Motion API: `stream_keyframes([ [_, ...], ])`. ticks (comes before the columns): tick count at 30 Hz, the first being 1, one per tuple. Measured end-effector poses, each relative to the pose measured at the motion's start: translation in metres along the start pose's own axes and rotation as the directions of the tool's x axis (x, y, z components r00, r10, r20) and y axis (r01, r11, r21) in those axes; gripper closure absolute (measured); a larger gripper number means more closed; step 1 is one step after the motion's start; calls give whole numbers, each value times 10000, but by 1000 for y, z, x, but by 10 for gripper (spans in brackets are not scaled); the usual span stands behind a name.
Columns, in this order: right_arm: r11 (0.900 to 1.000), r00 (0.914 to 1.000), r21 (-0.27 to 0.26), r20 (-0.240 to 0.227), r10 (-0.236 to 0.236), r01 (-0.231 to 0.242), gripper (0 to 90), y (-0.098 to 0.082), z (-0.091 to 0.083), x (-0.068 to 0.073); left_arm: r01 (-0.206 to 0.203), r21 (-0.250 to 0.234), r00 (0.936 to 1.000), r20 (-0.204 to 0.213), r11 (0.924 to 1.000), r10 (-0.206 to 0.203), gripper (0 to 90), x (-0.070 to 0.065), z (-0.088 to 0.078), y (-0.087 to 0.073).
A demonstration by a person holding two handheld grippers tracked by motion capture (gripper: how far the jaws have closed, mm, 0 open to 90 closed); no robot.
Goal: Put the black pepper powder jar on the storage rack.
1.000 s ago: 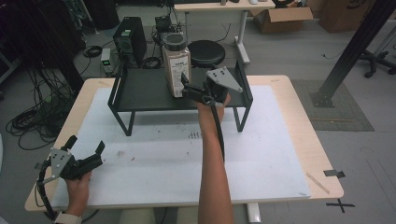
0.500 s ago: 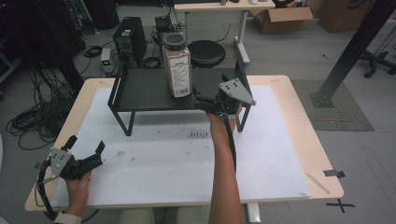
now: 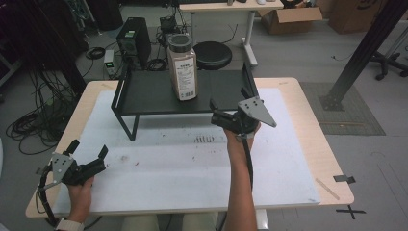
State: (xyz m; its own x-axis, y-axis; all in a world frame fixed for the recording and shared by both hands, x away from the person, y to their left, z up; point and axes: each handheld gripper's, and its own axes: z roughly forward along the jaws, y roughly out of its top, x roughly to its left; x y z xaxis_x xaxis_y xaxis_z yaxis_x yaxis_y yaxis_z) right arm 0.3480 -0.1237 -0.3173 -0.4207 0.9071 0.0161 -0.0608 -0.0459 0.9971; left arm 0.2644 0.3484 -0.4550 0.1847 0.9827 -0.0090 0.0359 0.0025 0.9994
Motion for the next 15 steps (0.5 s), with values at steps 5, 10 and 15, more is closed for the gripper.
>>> stream_keyframes([
  [5, 9999, 9997, -79, 211, -76, 78, 0, -5, -11, -4, 2, -2, 10000, -4, 10000, -2, 5, 0, 0, 0],
  [10, 9996, 9994, -250, 324, -90, 98, 0, -12, -22, -7, -8, 2, 10000, -1, 10000, 8, 5, 0, 0, 0],
  [15, 9996, 9990, -237, 421, -142, 152, 0, -21, -31, -9, -13, 8, 10000, -7, 10000, 13, 5, 0, 0, 0],
])
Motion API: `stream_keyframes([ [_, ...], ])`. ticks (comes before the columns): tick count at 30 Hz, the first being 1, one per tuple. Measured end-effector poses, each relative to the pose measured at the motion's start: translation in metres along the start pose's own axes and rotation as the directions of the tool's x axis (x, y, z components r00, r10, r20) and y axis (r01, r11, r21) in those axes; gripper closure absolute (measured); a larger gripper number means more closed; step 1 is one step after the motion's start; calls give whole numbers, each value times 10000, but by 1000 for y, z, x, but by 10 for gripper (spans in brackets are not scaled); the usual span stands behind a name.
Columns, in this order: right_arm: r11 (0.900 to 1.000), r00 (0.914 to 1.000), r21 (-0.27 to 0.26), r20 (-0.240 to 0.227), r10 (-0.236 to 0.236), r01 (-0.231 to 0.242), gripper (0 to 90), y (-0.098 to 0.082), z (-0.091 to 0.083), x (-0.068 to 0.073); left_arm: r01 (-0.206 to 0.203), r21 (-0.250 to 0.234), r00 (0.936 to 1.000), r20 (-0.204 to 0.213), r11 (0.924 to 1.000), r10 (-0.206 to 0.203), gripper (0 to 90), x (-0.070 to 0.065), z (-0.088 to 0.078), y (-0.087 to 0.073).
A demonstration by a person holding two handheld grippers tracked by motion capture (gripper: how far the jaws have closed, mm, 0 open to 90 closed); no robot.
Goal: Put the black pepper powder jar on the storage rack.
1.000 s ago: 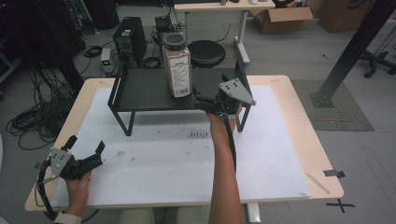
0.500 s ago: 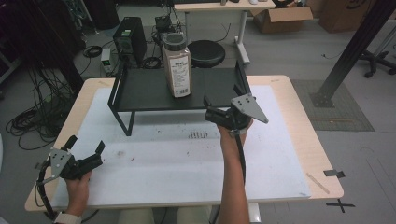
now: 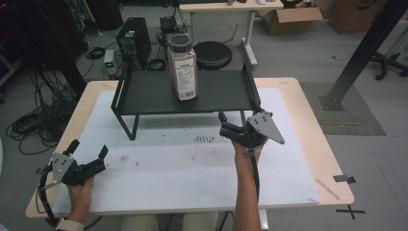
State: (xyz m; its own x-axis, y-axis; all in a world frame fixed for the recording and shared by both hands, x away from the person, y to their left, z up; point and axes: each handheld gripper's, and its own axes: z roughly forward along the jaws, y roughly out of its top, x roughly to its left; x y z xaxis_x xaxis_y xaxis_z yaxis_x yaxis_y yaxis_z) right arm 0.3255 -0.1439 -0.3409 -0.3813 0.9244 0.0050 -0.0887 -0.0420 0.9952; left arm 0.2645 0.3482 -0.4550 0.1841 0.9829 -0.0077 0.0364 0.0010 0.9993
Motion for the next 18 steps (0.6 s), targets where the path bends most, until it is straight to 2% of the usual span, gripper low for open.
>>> stream_keyframes([
  [18, 9998, 9994, 148, 329, -118, 113, 0, -36, -31, -12, -10, 4, 10000, 11, 10000, 10, 5, 0, 0, 0],
])
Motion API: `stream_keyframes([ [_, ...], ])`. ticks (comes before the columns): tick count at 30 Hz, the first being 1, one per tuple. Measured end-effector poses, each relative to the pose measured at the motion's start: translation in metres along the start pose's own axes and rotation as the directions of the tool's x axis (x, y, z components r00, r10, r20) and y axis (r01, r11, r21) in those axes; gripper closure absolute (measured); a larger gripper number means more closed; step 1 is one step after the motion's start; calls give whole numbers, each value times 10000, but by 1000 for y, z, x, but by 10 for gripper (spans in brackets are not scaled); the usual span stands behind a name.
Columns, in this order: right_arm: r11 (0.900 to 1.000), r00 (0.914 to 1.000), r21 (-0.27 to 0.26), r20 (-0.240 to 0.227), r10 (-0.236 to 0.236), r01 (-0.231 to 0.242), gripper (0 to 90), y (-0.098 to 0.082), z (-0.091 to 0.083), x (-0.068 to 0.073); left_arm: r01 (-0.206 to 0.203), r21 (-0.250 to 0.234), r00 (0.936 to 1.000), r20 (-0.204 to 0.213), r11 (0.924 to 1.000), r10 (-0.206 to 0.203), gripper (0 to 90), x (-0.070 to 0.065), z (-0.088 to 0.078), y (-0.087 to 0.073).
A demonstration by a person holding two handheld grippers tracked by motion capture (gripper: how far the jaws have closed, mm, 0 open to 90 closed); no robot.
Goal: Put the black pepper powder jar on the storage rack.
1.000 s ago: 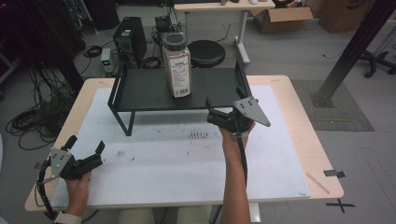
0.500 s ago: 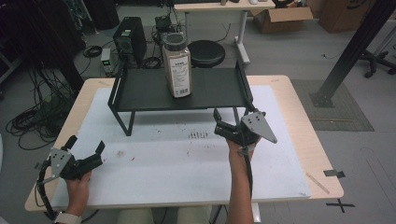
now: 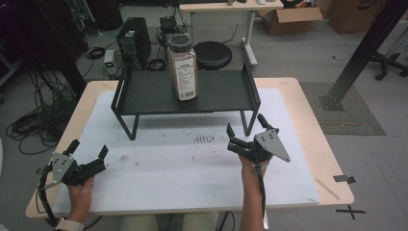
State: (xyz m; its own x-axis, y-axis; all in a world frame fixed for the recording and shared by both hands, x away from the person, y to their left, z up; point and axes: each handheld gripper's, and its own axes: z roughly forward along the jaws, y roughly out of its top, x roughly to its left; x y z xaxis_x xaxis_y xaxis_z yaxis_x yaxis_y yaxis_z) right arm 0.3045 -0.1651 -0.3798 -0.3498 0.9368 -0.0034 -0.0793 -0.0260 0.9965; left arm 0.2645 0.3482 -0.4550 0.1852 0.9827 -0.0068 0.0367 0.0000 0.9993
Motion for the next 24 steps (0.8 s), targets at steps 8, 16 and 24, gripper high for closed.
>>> stream_keyframes([
  [8, 9998, 9997, 197, 233, 5, -9, 0, -18, -9, -3, -13, -3, 10000, -6, 10000, 13, 5, 0, 0, 0],
  [16, 9993, 9988, 352, 472, 101, -118, 0, -34, -17, -9, -20, -13, 10000, -11, 10000, 20, 5, 0, 0, 0],
  [24, 9984, 9977, 540, 670, 109, -145, 0, -52, -20, -12, -30, 1, 10000, -12, 10000, 30, 5, 0, 0, 0],
])
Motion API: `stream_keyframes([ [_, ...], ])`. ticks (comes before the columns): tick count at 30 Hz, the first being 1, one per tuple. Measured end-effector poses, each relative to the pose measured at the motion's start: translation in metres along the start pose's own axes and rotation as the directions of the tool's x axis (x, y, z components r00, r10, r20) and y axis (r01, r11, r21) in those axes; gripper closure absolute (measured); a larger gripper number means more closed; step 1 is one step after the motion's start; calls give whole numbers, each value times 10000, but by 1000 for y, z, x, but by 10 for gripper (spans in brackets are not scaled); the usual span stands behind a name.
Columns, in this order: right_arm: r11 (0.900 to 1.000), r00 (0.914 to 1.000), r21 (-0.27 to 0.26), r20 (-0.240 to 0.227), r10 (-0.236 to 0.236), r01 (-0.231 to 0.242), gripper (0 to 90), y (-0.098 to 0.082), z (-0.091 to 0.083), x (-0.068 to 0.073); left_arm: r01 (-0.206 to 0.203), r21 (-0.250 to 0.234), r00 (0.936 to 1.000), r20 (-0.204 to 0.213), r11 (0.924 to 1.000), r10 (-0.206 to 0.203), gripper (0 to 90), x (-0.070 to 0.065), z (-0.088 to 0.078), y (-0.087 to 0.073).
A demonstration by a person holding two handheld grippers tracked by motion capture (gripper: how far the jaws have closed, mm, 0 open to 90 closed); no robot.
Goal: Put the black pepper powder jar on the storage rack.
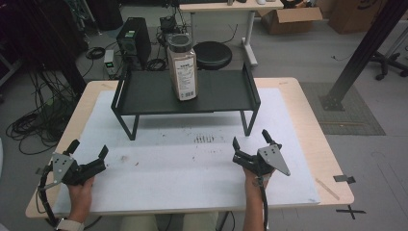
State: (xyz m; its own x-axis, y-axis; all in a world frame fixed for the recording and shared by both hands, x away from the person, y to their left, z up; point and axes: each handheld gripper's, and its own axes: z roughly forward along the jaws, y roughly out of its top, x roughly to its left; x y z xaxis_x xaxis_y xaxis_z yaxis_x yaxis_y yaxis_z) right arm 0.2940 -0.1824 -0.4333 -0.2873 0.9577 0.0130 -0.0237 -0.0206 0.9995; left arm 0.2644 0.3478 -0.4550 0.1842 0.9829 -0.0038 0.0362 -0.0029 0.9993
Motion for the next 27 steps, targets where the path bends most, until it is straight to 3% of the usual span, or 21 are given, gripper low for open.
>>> stream_keyframes([
  [14, 9999, 9999, 128, 136, 80, -81, 0, -16, -4, -2, -12, 5, 10000, -3, 10000, 12, 5, 0, 0, 0],
  [27, 9997, 9999, 210, 122, -110, 107, 0, -20, -5, 0, -37, 23, 10000, -10, 10000, 37, 5, 0, 0, 0],
])
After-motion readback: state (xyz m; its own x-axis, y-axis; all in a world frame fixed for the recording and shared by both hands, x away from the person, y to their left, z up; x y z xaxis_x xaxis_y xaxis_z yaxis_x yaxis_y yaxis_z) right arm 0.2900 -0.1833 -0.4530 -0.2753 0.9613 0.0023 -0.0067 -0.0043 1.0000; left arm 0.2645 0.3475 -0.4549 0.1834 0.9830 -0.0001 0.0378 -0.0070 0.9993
